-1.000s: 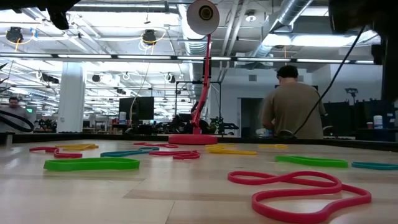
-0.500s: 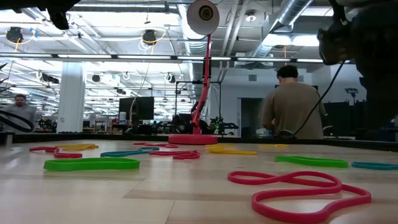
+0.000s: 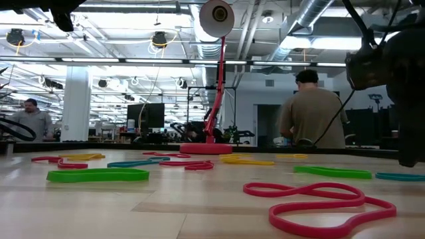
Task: Pick and place rubber bands into bin
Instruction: Put the blue rubber band into the container
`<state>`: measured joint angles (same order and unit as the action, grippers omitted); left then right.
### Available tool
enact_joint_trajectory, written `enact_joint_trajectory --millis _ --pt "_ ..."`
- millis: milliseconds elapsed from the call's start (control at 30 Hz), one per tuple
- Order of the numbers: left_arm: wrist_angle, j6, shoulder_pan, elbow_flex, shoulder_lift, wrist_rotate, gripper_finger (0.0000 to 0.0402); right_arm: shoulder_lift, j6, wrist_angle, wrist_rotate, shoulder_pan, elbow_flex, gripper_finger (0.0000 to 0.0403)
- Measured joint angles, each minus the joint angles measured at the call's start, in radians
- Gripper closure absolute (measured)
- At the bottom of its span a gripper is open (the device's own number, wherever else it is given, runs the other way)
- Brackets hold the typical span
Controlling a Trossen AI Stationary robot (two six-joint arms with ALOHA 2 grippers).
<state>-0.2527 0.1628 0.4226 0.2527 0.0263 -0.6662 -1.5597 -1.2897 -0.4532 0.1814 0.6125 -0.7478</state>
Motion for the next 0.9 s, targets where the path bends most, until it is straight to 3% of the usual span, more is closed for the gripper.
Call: enact_joint_trajectory --millis 333,500,633,733,900 --pt "0.001 0.007 0.000 0.000 0.000 -0.002 0.0319 -0.032 -0.001 0.055 0.007 0.000 0.029 0.0321" --pt "0.078 -0.120 0.000 0.001 0.003 -0.005 0.0319 -0.095 0.057 0.067 0.011 -0.005 0.017 0.0321" --pt "0.093 -0.120 0.000 0.026 0.027 0.021 0.0319 -0.094 0.068 0.062 -0.005 -0.014 0.005 0.0321" --pt "0.147 -0.143 0.000 0.083 0.105 0.021 0.0319 -0.075 0.070 0.057 -0.028 -0.024 0.000 0.0321" --pt "0.301 -0.183 0.000 0.229 0.373 0.006 0.0319 -0.066 0.118 0.052 -0.044 -0.042 -0.001 0.0321"
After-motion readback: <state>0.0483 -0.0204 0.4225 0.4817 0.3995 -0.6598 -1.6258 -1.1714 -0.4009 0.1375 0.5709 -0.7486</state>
